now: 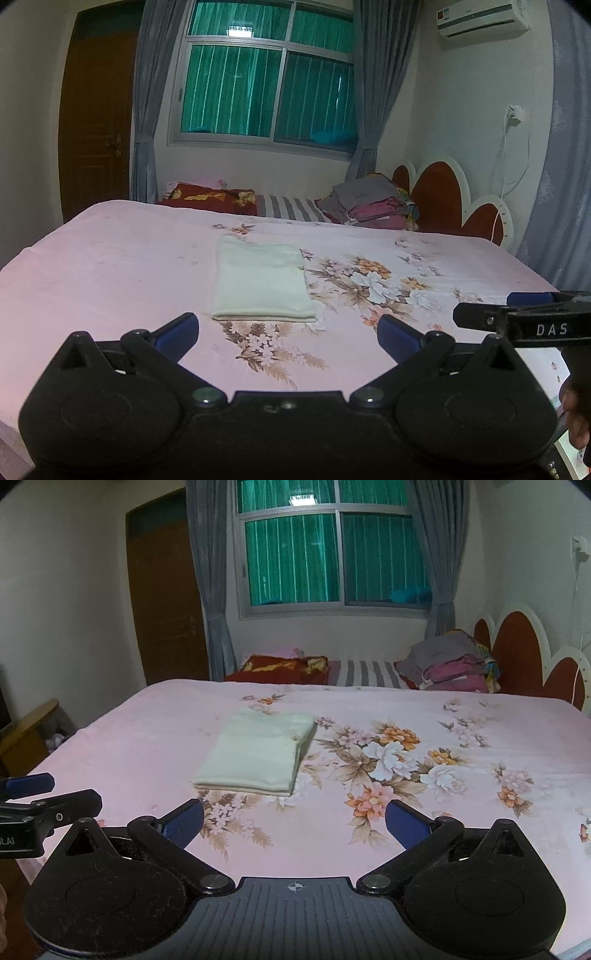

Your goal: Fold small clothes

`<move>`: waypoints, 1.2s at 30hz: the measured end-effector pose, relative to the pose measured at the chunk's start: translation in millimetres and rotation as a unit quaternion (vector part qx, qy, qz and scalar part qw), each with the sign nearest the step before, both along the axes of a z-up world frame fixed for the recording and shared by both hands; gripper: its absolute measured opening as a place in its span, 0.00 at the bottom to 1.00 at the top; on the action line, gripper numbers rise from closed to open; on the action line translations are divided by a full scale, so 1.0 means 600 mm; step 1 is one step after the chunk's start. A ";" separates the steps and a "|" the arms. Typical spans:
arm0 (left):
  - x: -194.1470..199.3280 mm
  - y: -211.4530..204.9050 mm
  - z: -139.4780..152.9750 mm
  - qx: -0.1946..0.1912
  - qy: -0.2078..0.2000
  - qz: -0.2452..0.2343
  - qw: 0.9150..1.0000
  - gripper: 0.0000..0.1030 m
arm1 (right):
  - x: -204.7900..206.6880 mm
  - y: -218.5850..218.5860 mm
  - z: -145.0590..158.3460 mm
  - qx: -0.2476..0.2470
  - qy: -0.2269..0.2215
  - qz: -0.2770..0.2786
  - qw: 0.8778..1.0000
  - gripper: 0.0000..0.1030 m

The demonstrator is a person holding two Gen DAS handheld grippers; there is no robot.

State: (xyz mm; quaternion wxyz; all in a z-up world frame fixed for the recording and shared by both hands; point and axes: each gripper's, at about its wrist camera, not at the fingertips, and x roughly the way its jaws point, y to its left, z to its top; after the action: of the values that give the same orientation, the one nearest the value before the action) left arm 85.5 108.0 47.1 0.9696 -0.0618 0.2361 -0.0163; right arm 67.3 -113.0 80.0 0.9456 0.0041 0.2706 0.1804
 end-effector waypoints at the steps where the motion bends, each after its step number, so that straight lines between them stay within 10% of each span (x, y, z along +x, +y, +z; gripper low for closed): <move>1: -0.001 0.000 0.000 -0.001 -0.001 0.000 1.000 1.00 | -0.002 -0.001 0.000 -0.001 0.000 0.000 1.000 1.00; 36: -0.009 -0.006 0.002 0.008 -0.003 -0.007 1.000 1.00 | -0.012 -0.014 -0.003 0.000 0.004 -0.002 1.000 1.00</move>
State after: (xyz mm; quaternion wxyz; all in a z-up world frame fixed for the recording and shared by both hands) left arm 80.2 104.5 48.3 0.9706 -0.0524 0.2342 -0.0211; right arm 59.9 -121.2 78.5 0.9450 0.0051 0.2739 0.1787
